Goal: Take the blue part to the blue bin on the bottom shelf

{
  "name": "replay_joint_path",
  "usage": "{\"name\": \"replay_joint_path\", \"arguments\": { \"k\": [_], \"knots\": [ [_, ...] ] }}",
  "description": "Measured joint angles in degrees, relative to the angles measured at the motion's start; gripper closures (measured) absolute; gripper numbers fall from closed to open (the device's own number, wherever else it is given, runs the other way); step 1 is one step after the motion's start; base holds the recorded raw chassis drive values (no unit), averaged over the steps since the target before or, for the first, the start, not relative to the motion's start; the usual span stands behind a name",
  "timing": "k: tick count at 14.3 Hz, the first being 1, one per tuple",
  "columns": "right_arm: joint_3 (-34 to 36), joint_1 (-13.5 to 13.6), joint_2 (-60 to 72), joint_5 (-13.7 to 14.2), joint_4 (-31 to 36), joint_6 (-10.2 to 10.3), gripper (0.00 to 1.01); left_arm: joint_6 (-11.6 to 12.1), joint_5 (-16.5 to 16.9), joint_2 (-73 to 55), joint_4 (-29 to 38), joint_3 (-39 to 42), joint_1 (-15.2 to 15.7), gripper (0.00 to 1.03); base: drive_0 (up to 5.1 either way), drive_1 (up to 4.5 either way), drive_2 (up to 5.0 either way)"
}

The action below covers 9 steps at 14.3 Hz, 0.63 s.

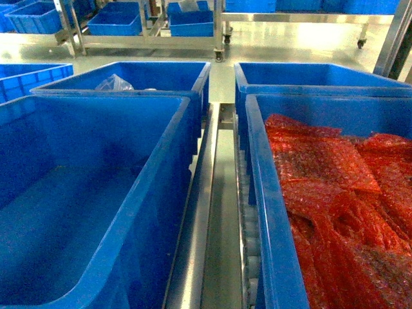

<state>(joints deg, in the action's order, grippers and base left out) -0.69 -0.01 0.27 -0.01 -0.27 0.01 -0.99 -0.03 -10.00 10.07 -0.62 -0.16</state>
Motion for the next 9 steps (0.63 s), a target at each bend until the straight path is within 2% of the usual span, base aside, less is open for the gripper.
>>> {"name": "replay_joint_path", "arguments": {
  "k": [2,6,9],
  "knots": [
    [0.00,0.00,0.00,0.00,0.02,0.00,0.03,0.00,-0.02,9.42,-10.45,-0.04,0.00,1.01,0.0,0.00,0.0],
    [0.00,0.00,0.00,0.00,-0.02,0.00,0.03,0.11,0.02,9.38,-10.40,-0.04,0.00,1.01,0.0,0.00,0.0],
    [0.00,0.00,0.00,0.00,-0.02,0.00,0.03,0.13,0.02,9.38,-10.36,-0.04,0.00,0.62,0.0,0.00,0.0]
  ]
}}
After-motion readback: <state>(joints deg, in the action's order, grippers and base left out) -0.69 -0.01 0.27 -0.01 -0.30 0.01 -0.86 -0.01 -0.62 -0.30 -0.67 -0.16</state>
